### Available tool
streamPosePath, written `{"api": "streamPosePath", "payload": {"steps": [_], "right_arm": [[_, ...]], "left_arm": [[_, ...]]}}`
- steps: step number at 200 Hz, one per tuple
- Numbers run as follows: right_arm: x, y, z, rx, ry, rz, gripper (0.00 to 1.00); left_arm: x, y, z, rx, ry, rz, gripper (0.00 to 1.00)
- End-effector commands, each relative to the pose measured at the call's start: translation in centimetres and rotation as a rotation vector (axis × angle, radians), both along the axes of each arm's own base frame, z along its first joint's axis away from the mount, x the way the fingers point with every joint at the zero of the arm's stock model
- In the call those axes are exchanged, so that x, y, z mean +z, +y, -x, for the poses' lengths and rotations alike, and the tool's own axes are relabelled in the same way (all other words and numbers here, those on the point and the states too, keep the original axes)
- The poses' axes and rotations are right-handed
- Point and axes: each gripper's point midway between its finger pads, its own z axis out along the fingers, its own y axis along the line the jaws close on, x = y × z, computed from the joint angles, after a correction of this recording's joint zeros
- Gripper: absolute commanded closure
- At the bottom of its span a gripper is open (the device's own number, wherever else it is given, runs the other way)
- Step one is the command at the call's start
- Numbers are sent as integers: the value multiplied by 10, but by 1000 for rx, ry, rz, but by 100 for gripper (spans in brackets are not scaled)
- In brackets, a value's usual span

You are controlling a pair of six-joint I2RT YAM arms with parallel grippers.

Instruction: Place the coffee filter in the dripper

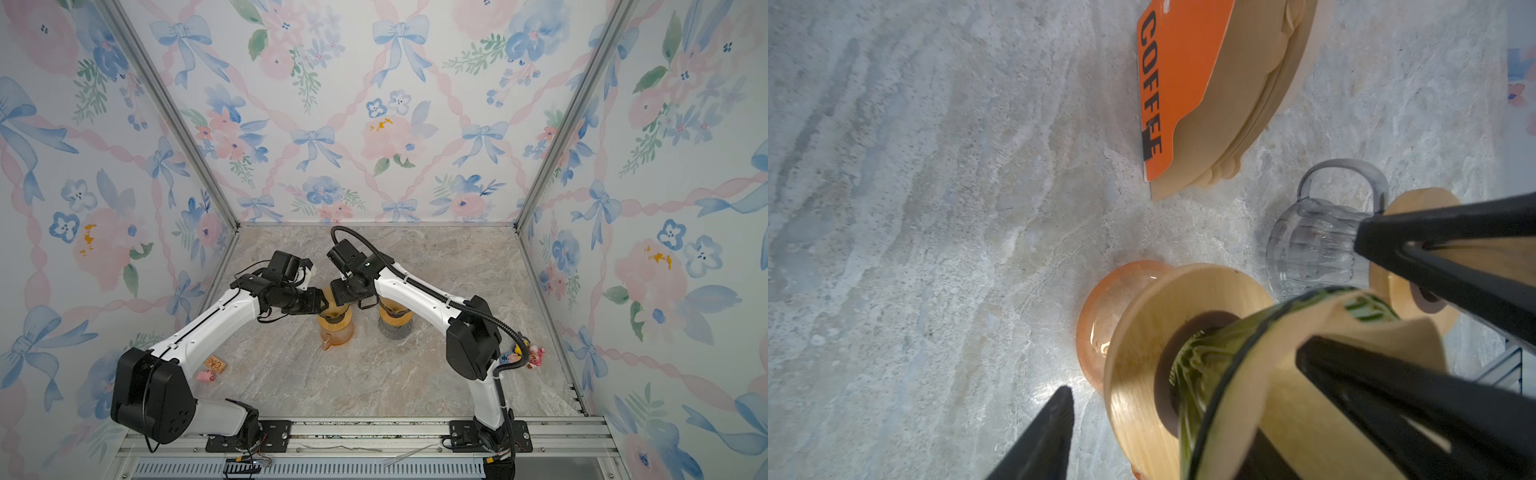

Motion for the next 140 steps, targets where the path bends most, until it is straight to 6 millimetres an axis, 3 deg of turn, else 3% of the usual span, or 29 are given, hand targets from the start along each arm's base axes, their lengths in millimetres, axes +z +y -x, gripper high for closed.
{"api": "streamPosePath", "payload": {"steps": [1, 42, 105, 140], "right_arm": [[-3, -4, -7, -25, 3, 24, 39], [-15, -10, -7, -33, 16, 58, 39], [21, -1, -2, 6, -33, -56, 39], [18, 6, 1, 25, -6, -82, 39]], "left_arm": [[-1, 1, 2, 9, 17, -9, 44], [-1, 0, 2, 6, 20, -4, 44], [-1, 0, 1, 8, 20, -4, 44], [1, -1, 0, 8, 18, 1, 44]]}}
